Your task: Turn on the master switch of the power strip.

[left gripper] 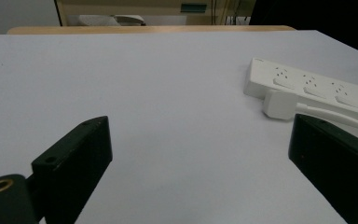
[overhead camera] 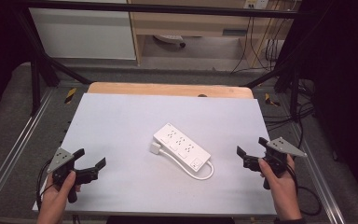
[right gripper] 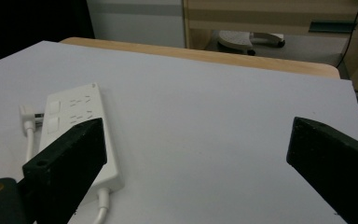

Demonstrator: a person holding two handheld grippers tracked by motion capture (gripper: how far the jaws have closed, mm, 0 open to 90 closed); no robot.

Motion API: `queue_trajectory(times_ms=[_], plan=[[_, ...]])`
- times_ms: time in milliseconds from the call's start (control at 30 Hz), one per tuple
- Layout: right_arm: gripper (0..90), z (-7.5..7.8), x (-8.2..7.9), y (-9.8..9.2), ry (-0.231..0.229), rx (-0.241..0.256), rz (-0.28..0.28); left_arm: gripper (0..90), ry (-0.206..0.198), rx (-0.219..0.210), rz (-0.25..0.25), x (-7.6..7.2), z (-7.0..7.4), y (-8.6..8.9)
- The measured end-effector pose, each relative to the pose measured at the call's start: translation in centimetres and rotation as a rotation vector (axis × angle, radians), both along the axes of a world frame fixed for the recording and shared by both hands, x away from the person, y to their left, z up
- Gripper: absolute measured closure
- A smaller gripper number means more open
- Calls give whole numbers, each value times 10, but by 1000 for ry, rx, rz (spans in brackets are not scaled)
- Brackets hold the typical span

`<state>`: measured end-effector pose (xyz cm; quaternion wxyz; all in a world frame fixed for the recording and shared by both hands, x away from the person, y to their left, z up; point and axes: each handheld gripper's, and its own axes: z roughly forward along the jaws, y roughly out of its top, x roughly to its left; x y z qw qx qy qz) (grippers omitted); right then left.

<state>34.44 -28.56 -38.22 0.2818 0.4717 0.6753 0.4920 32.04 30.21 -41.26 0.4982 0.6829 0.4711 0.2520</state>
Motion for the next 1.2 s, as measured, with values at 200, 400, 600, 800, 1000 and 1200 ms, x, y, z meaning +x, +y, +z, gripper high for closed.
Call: queue_trajectory(times_ms=[200, 400, 600, 800, 1000, 1200], plan=[[53, -13, -5, -17, 8, -7, -25, 60, 0, -2, 4, 0, 0, 2], [50, -27, -9, -27, 20, -18, -36, 61, -1, -1, 11, 0, 0, 3], [49, -41, -7, -29, 49, -39, -34, 61, -1, -1, 11, -1, 0, 3], [42, -53, -2, -21, 105, -57, -7, 61, 4, 3, 11, 0, 0, 4], [41, -64, 6, -6, 157, -100, 28, 61, 4, 5, 8, 0, -1, 2], [40, -72, 20, 7, 199, -142, 38, 60, 3, 7, 7, 1, -1, 2]])
